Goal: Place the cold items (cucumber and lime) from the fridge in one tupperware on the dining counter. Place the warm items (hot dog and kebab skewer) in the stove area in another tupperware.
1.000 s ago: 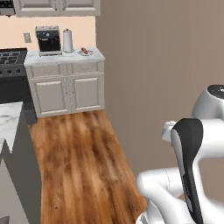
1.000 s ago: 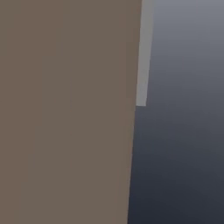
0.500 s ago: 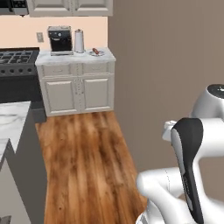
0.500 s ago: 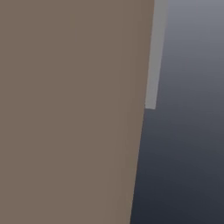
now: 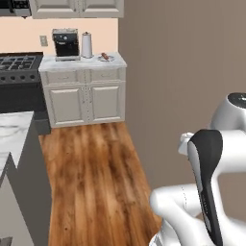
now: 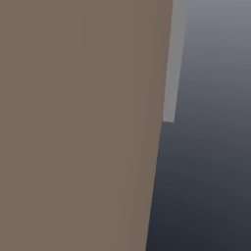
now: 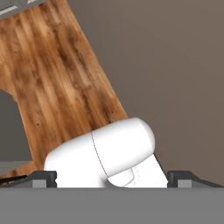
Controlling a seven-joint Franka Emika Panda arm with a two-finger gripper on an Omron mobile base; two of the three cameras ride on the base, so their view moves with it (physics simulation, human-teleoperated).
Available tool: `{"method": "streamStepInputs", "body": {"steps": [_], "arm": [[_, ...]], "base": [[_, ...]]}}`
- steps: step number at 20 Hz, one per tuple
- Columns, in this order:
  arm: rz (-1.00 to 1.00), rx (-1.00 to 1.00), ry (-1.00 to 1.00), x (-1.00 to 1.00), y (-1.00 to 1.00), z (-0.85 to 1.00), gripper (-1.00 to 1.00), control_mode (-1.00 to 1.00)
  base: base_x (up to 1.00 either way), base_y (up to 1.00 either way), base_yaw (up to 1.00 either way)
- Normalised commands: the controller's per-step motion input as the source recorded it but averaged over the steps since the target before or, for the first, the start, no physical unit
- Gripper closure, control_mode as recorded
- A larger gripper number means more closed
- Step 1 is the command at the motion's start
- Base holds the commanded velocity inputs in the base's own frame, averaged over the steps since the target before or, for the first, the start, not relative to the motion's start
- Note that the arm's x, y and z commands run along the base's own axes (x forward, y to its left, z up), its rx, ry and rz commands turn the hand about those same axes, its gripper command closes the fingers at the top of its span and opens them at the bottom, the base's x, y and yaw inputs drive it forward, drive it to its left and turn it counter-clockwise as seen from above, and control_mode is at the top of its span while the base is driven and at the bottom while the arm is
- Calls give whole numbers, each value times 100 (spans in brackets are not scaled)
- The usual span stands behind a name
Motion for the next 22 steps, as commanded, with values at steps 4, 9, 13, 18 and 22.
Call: {"method": "streamStepInputs", "body": {"steps": [4, 9, 13, 18, 22], "arm": [[0, 0, 0, 0, 0, 0, -100, 100], [0, 0, 0, 0, 0, 0, -100, 100], [0, 0, 0, 0, 0, 0, -100, 100], [0, 0, 0, 0, 0, 0, -100, 100], [0, 0, 0, 0, 0, 0, -100, 100]], "base": [[-98, -67, -1], [-100, -13, 0], [-100, 2, 0], [60, -18, 0], [100, -42, 0]]}}
